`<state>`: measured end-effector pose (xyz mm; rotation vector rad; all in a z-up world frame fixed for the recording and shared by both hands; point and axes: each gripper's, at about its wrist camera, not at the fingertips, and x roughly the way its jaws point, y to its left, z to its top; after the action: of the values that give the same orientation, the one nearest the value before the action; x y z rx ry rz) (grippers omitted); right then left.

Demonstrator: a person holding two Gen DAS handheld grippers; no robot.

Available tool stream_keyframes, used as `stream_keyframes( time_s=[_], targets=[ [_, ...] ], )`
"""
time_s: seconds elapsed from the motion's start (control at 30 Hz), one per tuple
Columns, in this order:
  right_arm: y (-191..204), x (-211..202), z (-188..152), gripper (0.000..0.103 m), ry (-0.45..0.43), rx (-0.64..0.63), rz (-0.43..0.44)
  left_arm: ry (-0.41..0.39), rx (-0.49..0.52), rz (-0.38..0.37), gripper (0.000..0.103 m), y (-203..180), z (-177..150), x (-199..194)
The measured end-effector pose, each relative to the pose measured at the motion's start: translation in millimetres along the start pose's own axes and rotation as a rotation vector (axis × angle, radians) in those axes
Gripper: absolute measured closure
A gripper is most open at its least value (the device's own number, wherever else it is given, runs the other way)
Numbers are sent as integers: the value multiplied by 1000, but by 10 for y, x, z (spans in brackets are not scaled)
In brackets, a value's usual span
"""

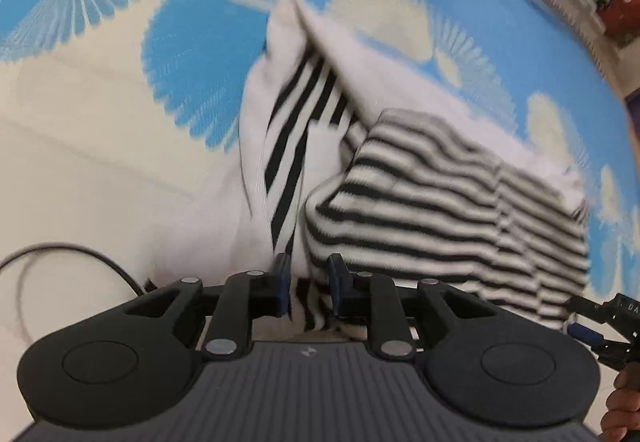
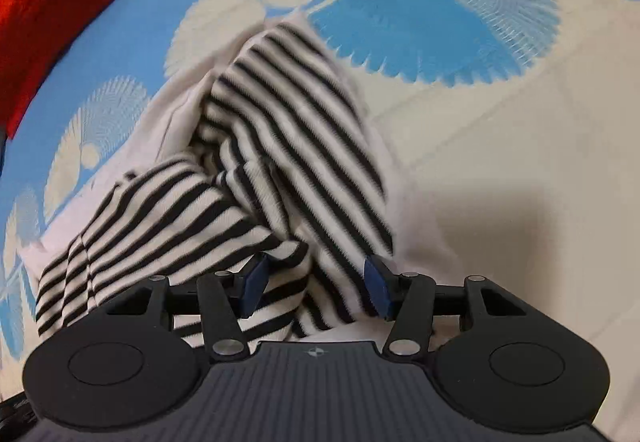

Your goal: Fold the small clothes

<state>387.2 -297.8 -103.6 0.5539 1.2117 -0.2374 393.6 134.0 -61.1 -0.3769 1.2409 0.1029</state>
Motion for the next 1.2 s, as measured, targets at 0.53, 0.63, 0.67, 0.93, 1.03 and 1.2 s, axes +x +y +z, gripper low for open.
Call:
stream_keyframes(
  time_s=[0.53,0.63,0.67,0.93,1.03,1.2],
  targets=[
    [-356,-2281,-726,47,-472,-225,265,-426,210,-193,79,235,-1066,-2322],
    [-634,-2540,-1131,42,-510,-284,249,-452,227,-205,78,360,-1557,-2491],
    [-762,-2593,-1287,33,-523,-299,228,-453,231,-204,77,397,-1737,-2498],
    [-1508,-2170,-2120,35,-425,-216,153,-365,201,-174,78,681,-2688,-2108],
    [-1588,-2016,-2334,42,-404,-206,155,-373,235,-132,78,643,-2745,-2117],
    [-1565,-1772,-2371,48,-352,-248,42,-339,151,-137,77,914,-2778,-1844]
  ],
)
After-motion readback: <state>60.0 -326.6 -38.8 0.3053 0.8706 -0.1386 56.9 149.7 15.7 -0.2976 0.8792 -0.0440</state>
